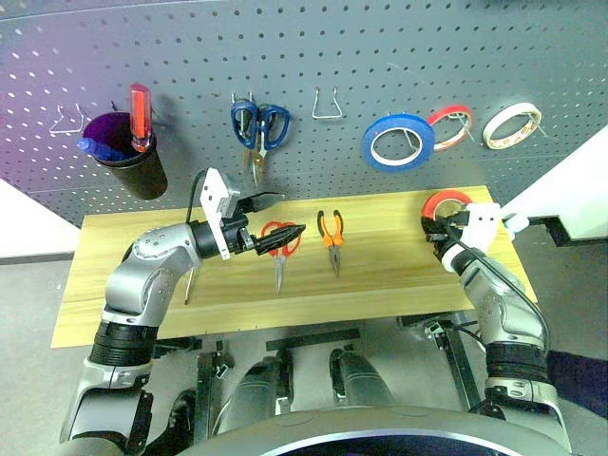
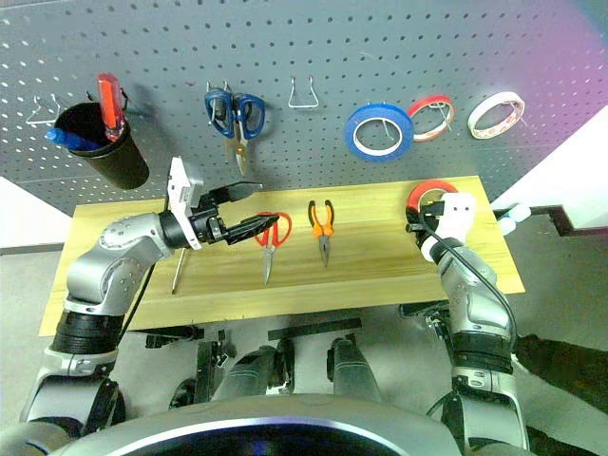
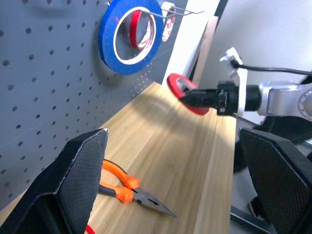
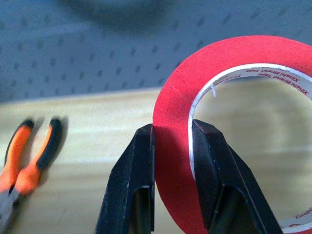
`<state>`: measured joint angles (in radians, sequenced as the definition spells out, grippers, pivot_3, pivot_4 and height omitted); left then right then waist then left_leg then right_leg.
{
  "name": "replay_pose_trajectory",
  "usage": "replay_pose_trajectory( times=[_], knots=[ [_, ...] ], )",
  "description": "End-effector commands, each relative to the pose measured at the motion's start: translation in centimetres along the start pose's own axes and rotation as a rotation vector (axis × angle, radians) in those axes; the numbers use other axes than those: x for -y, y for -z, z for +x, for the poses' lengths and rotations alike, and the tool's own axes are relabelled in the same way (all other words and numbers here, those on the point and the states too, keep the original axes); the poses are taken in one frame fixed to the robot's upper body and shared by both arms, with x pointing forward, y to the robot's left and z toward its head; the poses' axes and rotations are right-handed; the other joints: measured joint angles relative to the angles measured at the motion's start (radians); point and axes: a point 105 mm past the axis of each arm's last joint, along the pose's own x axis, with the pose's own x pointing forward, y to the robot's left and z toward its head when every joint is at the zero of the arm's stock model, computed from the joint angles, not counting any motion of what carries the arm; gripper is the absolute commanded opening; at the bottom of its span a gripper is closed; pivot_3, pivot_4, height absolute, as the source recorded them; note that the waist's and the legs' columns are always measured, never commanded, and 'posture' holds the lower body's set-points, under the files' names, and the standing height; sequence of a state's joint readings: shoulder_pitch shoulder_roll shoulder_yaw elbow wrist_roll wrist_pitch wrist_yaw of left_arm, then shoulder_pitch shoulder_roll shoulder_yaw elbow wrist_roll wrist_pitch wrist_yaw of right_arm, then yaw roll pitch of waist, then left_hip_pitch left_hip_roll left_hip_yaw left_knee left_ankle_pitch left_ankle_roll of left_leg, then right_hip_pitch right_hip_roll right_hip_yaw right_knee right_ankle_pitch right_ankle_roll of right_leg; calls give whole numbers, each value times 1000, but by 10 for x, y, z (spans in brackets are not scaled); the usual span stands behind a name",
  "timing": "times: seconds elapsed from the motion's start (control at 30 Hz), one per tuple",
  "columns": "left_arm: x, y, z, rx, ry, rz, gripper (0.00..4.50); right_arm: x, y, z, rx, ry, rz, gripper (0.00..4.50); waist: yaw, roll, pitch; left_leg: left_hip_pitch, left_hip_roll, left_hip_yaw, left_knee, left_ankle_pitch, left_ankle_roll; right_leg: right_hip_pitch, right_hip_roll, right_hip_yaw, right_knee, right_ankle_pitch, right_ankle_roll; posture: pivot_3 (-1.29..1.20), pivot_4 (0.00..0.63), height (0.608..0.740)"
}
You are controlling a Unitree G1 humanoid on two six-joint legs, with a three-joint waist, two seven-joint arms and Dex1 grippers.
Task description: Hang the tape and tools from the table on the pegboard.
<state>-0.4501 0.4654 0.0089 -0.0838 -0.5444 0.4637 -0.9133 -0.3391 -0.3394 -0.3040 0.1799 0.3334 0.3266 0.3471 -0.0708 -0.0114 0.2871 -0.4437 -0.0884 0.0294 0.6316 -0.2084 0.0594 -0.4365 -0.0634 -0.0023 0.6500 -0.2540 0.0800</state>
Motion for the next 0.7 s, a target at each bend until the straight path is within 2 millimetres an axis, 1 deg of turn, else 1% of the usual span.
replay_pose_trajectory(
  times=[0.03,0.13,0.27,0.4,0.57,0.7],
  knots=[
    [1,-13,4,43,19,46,4500,-5,-30,-3,141,-21,2,730,0,0,-8,0,0,0,0,0,-1,0,0,0,0,1,0,-185,174,739],
    [0,-13,7,46,24,52,4500,-9,-32,-4,154,-33,-5,730,0,0,-17,0,0,0,1,1,-1,0,0,0,0,2,0,-195,165,739],
    [-2,-15,9,53,28,60,4500,-6,-36,-8,168,-15,-21,730,0,1,-35,0,0,0,1,2,-1,1,0,0,0,2,0,-213,153,739],
    [-6,-17,11,60,31,68,4500,-5,-45,-16,198,-3,-33,730,-1,2,-44,0,0,0,1,3,-1,1,0,0,0,4,0,-231,146,739],
    [-7,-17,15,68,45,74,4500,-11,-59,-23,236,-11,-38,730,-5,5,-58,1,0,0,2,3,0,2,0,0,0,5,0,-255,141,739],
    [-6,-18,18,72,55,77,4500,-14,-66,-27,253,-12,-41,730,-12,5,-65,1,0,0,2,3,1,2,0,0,1,6,-1,-267,143,739]
  ],
)
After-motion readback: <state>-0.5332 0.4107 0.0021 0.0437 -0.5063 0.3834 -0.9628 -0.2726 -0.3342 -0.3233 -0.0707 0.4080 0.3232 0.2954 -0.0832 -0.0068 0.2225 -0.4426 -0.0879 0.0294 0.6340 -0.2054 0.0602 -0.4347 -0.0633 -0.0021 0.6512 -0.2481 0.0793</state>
